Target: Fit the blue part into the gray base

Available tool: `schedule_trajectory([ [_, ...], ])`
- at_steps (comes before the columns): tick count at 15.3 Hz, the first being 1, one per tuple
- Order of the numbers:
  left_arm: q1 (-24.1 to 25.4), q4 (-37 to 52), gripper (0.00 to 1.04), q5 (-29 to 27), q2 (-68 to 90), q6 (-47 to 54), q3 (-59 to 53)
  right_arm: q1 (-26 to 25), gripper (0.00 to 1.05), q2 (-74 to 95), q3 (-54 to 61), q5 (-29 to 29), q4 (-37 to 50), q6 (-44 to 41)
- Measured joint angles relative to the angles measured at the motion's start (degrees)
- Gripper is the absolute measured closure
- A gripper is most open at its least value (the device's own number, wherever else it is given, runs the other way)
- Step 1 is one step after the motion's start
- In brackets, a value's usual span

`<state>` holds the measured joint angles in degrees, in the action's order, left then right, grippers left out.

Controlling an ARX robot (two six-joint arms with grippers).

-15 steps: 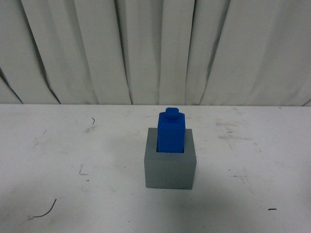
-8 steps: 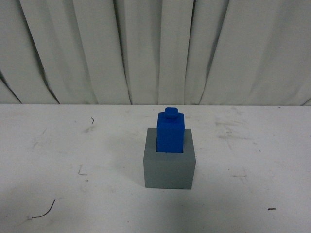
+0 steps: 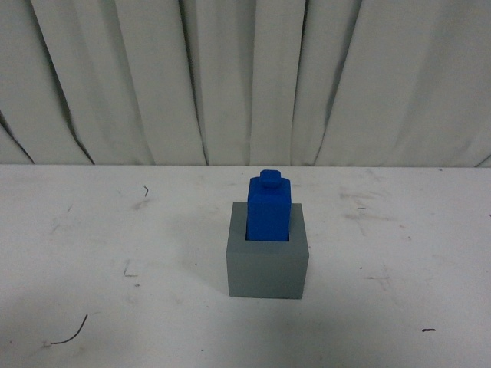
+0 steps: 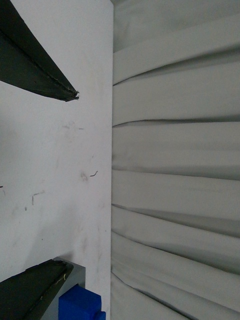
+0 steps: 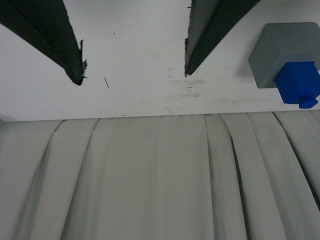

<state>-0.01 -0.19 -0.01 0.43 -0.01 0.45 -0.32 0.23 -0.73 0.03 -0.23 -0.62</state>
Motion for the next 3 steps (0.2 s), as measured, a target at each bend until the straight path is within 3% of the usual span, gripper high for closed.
schedule_trajectory([
  [2, 0.0, 0.0, 0.07, 0.0, 0.0, 0.0, 0.0, 0.0, 0.21, 0.0, 0.0, 0.0, 0.0, 0.0],
  [3, 0.0, 0.0, 0.07, 0.0, 0.0, 0.0, 0.0, 0.0, 0.17, 0.0, 0.0, 0.0, 0.0, 0.0],
])
